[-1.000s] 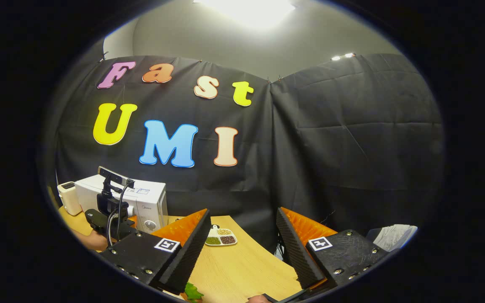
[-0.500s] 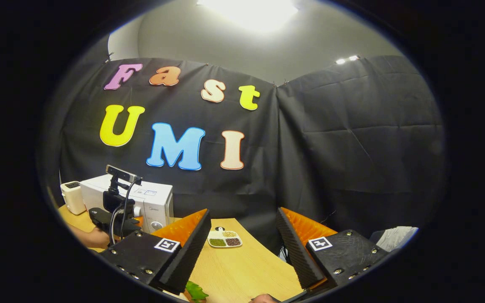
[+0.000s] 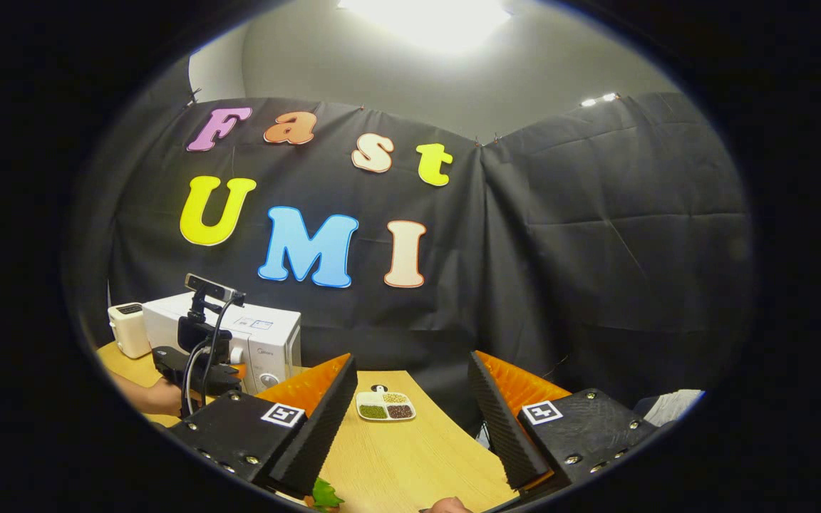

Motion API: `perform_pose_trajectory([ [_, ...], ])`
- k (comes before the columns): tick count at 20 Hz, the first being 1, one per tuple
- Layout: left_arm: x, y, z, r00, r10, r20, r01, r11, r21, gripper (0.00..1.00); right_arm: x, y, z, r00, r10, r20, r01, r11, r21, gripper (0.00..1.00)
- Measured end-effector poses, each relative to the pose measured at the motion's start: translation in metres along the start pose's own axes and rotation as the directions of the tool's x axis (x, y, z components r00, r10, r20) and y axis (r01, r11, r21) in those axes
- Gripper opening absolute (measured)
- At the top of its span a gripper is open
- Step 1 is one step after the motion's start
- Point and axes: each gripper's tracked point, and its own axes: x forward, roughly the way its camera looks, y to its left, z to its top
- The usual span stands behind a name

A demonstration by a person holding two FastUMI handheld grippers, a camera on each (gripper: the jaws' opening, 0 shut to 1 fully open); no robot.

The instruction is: Open the microwave oven with the left hand, put the food in, and close the microwave oven.

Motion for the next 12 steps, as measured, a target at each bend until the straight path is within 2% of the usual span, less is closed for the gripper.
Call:
perform_pose_trajectory([
  [3,-0.009,0.001,-0.007,0.999,0.02,-0.028,-0.02,1.0,-0.014,0.11,0.003,-0.008,0.002,1.0,0.008,0.004,-0.008,1.0,0.0,0.95],
  [5,-0.032,0.0,-0.005,0.999,0.016,0.029,-0.016,1.0,-0.006,0.11,0.005,-0.013,0.002,1.0,0.009,0.007,-0.009,1.0,0.006,0.95],
  [12,-0.081,0.007,-0.024,0.999,0.037,0.013,-0.037,0.999,0.001,0.11,0.001,-0.004,-0.004,0.994,0.108,0.014,-0.108,0.993,0.053,0.95],
])
